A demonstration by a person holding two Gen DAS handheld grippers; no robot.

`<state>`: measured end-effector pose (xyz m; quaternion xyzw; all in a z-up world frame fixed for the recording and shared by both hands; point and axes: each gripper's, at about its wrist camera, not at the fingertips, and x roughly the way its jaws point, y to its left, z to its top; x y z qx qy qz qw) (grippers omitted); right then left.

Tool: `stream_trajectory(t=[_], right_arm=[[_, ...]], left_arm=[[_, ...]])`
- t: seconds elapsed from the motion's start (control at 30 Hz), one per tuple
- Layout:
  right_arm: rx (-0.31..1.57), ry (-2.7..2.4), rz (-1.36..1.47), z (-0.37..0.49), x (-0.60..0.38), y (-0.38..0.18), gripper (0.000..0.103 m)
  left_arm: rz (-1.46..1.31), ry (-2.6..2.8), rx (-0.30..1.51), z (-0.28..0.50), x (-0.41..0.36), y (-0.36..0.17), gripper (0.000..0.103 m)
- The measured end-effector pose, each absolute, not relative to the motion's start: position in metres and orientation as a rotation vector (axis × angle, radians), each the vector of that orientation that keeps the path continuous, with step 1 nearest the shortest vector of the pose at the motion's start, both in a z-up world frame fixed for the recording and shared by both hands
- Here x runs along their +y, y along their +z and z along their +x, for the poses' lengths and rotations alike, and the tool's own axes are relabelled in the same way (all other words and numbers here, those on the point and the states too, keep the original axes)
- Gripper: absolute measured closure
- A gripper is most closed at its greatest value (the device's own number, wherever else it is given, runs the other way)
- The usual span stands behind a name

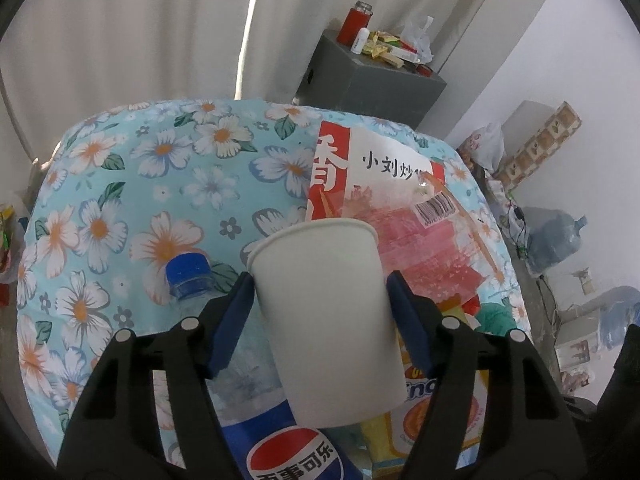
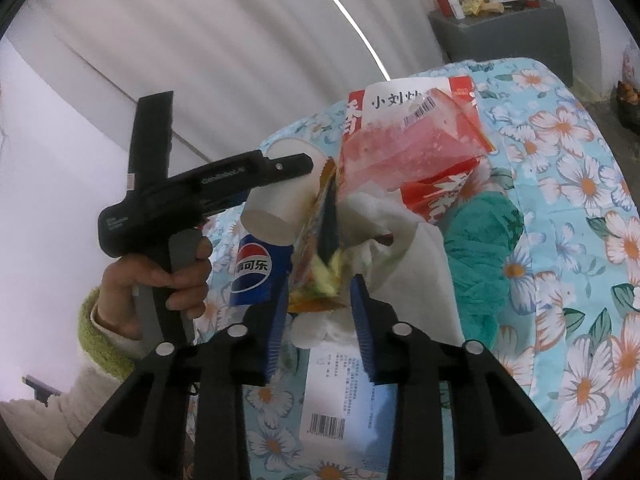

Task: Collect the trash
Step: 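Grasp the white paper cup with the left tool while the right grasps the yellow snack packet, then carry cup and packet over the blue wastebasket and open both tools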

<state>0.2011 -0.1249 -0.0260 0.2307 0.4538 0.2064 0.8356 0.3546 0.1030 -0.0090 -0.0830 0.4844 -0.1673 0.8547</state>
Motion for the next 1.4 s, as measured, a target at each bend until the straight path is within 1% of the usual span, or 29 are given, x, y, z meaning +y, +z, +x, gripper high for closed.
stream_trajectory(t=[0.03,0.1,0.2,0.43,0.73,0.97,1.4], right_arm=[[0.964,0.431,0.495,0.202,-0.126,-0.027,0.078],[0.969,0.424,0.503,0.204,-0.127,-0.030,0.080],[0.959,0.426,0.523,0.203,-0.129,-0.029,0.086],[0.903,0.426,0.536,0.194,-0.135,-0.016,0.089],[0.798,0.445,0.554,0.171,-0.150,0.012,0.095],[0.720,0.430,0.557,0.143,-0.166,0.029,0.095],[0.569,0.339,0.616,0.085,-0.229,0.046,0.096]], left_arm=[[-0.178,-0.352,1.014,0.354,0.103,-0.009,0.039],[-0.184,-0.347,1.004,0.354,0.104,-0.008,0.040],[-0.192,-0.346,0.991,0.352,0.106,-0.006,0.040],[-0.219,-0.363,0.927,0.343,0.111,0.013,0.041],[-0.229,-0.396,0.806,0.316,0.111,0.064,0.041],[-0.190,-0.465,0.743,0.286,0.088,0.098,0.041],[-0.103,-0.594,0.709,0.242,0.012,0.133,0.041]])
